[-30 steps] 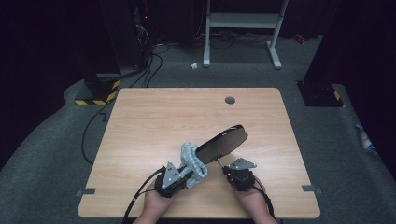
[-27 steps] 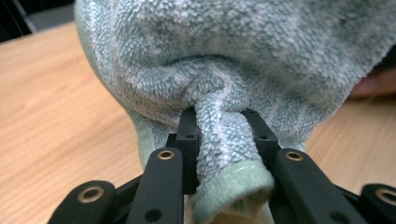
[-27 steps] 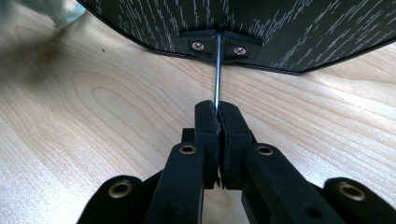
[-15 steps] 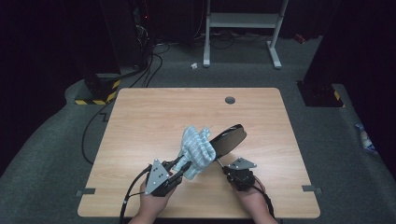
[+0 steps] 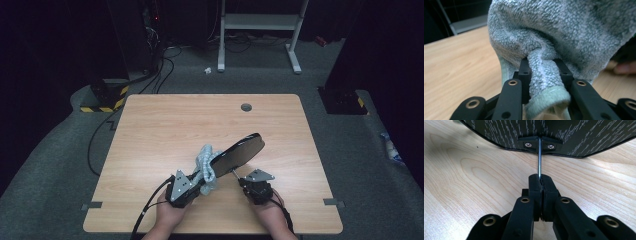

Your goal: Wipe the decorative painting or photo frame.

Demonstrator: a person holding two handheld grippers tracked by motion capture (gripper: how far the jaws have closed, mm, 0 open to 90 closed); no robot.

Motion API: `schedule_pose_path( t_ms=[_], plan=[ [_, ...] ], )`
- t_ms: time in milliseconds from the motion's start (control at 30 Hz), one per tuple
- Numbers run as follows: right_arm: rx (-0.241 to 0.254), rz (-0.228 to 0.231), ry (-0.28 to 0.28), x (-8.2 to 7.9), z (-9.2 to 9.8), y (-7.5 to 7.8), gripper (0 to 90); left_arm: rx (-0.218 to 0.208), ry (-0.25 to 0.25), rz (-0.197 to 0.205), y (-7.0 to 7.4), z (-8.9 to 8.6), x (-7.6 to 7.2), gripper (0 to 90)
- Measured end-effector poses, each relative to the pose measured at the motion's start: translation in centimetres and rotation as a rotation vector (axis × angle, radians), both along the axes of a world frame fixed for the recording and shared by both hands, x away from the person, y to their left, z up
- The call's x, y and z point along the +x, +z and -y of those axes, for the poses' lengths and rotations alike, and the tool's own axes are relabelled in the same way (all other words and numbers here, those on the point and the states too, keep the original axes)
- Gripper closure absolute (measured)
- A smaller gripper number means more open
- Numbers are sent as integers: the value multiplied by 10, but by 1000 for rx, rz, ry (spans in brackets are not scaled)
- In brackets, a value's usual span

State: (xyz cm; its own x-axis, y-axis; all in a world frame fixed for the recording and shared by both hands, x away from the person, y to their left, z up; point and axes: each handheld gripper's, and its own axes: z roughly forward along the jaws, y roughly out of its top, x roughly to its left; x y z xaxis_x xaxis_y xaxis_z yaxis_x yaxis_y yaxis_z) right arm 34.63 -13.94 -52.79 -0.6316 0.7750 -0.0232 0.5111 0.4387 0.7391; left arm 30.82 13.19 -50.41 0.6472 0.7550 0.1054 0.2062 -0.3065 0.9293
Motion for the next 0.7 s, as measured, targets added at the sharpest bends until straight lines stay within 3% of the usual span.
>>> schedule_pose_path(
  t_ms=[33, 67, 167, 233, 333, 433, 467, 500, 567, 633, 700],
  plan=[
    [2, -2, -1, 0, 0, 0, 880, 42, -3, -19, -7, 0, 0, 723],
    [2, -2, -1, 0, 0, 0, 880, 42, -3, -19, -7, 0, 0, 723],
    [2, -2, -3, 0, 0, 0, 880, 126, 5, -60, -17, 1, 4, 722],
    [2, -2, -4, 0, 0, 0, 880, 149, 11, -82, -22, 1, 4, 721],
    [2, -2, -4, 0, 0, 0, 880, 120, 6, -83, -17, -3, 1, 721],
    [3, -4, -4, 0, 0, 0, 880, 37, 2, -47, -1, -10, -9, 721],
    [2, -2, -4, 0, 0, 0, 880, -18, 1, -15, 10, -12, -16, 721],
    [2, -2, -4, 0, 0, 0, 880, -18, 1, -15, 10, -12, -16, 720],
    [1, -1, -3, 0, 0, 0, 880, -68, -16, 10, 21, -11, -22, 719],
    [-2, 1, -1, 0, 0, 0, 880, -50, -24, 11, 23, -2, -23, 716],
    [2, -2, -1, 0, 0, 0, 880, -14, -13, -5, 17, 6, -17, 713]
  ],
)
